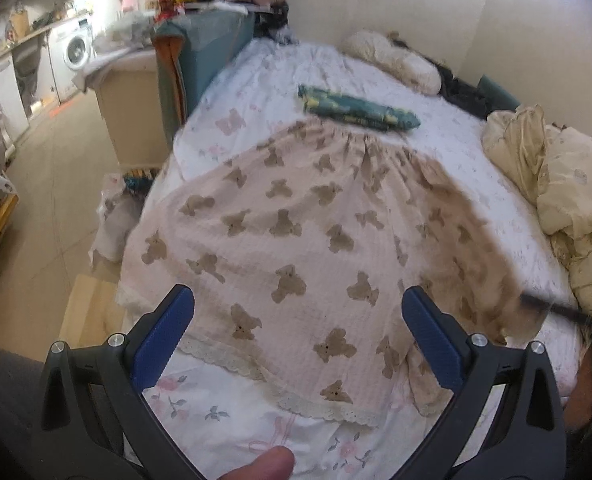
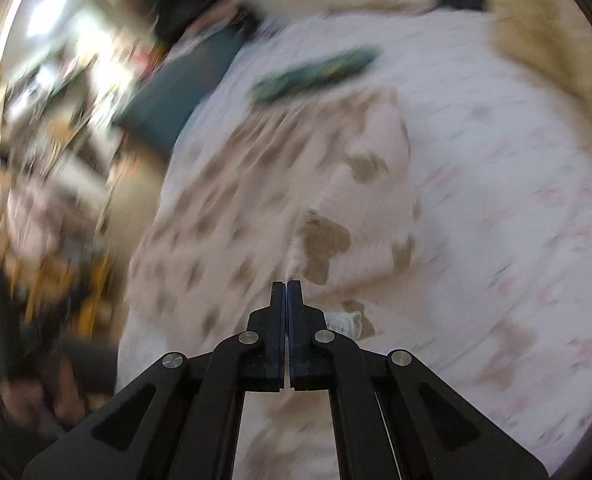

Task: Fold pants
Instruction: 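Grasp one leg hem with the right tool while the left tool grasps the other hem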

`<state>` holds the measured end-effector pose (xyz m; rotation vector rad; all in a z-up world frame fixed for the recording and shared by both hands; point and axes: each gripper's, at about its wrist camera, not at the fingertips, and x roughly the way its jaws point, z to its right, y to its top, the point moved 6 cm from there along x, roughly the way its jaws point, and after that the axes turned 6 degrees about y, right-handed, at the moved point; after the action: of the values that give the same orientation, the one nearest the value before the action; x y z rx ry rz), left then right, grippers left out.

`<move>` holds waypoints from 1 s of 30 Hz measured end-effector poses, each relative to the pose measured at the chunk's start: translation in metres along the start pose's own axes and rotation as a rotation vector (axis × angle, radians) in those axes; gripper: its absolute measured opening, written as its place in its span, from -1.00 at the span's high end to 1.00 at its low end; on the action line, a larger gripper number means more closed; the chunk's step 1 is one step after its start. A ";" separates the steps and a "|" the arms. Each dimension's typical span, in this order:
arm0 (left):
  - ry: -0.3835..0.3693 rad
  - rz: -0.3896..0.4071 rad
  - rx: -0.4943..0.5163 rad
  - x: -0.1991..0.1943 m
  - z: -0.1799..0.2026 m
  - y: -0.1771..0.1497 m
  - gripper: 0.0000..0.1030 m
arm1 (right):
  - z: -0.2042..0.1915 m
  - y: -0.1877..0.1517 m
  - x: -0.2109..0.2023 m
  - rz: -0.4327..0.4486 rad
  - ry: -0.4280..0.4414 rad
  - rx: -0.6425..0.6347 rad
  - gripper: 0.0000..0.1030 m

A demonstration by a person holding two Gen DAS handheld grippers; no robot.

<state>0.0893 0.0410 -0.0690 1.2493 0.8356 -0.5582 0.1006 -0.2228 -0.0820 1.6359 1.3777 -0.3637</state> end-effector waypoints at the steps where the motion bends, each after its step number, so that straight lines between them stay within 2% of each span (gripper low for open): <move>1: -0.004 -0.030 0.000 0.004 0.001 0.002 -0.99 | -0.004 -0.012 0.011 -0.046 0.021 0.011 1.00; 5: -0.025 -0.106 0.067 0.026 0.019 0.025 -0.99 | -0.001 -0.055 0.047 -0.187 0.017 0.079 0.99; 7: -0.032 -0.147 0.106 0.044 0.038 0.047 -0.98 | 0.010 -0.060 0.051 -0.212 0.031 0.137 1.00; 10: -0.078 -0.175 0.201 0.080 0.090 0.089 -0.96 | 0.027 -0.064 0.053 -0.235 0.026 0.198 0.99; 11: -0.114 -0.203 0.237 0.092 0.111 0.099 -0.96 | 0.030 -0.065 0.055 -0.243 0.029 0.220 0.99; 13: -0.228 -0.323 0.241 0.117 0.148 0.111 -0.96 | 0.039 -0.069 0.060 -0.260 0.026 0.249 0.99; 14: -0.269 -0.354 0.235 0.128 0.166 0.118 -0.89 | 0.041 -0.065 0.066 -0.264 0.035 0.257 1.00; 15: -0.283 -0.351 0.254 0.138 0.185 0.125 -0.87 | 0.040 -0.060 0.077 -0.272 0.033 0.256 1.00; 20: -0.216 -0.263 0.458 0.195 0.262 0.145 -0.62 | 0.046 -0.059 0.079 -0.283 0.054 0.255 0.99; 23: -0.206 -0.311 0.508 0.231 0.281 0.136 -0.55 | 0.049 -0.058 0.077 -0.276 0.053 0.247 0.99; 25: -0.189 -0.332 0.546 0.249 0.286 0.131 -0.30 | 0.051 -0.056 0.073 -0.269 0.068 0.257 0.99; 26: -0.177 -0.342 0.569 0.257 0.290 0.129 0.05 | 0.051 -0.056 0.072 -0.265 0.066 0.257 0.99; 27: -0.168 -0.350 0.594 0.264 0.291 0.126 0.51 | 0.053 -0.055 0.070 -0.262 0.068 0.262 0.99; 29: -0.179 -0.397 0.572 0.270 0.286 0.122 0.97 | 0.055 -0.055 0.068 -0.259 0.072 0.269 0.99; 30: -0.210 -0.417 0.544 0.270 0.283 0.124 0.96 | 0.055 -0.055 0.067 -0.257 0.074 0.268 0.99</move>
<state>0.4129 -0.1827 -0.1860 1.4753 0.7939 -1.2954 0.0919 -0.2287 -0.1843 1.7016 1.6578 -0.6677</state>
